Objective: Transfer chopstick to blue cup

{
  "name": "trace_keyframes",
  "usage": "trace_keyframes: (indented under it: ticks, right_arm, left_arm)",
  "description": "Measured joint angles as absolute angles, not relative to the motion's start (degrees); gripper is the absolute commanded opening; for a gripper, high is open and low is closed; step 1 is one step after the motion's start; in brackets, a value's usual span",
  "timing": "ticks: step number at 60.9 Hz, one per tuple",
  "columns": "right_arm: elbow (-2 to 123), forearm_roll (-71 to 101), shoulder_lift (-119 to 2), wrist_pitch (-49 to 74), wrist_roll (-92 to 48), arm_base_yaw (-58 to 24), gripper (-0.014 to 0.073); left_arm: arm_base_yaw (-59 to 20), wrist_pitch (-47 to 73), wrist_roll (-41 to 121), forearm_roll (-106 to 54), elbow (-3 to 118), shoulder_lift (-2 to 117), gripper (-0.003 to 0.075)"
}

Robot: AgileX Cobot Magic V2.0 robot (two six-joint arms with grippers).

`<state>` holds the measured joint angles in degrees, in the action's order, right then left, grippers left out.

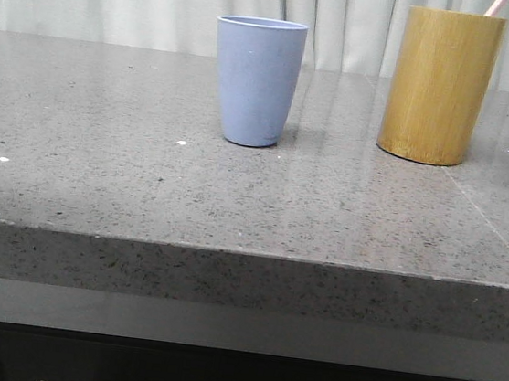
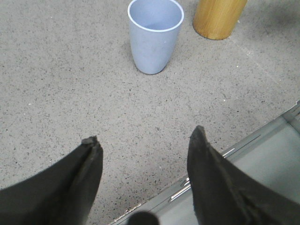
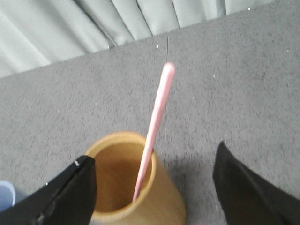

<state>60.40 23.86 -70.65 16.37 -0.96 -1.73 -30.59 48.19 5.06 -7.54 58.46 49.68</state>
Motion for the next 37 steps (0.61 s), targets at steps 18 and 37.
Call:
trace_keyframes:
  ticks: [18, 37]
  right_arm:
    - [69.79, 24.1, -81.71, 14.61, -0.82, -1.73, 0.0526]
    - [74.74, 24.1, -86.2, 19.54, -0.82, -1.73, 0.0112]
  left_arm:
    - [-30.59, 48.19, 5.06, -7.54, 58.33, 49.09, 0.0409]
    - [-30.59, 48.19, 5.06, -7.54, 58.12, 49.09, 0.0409]
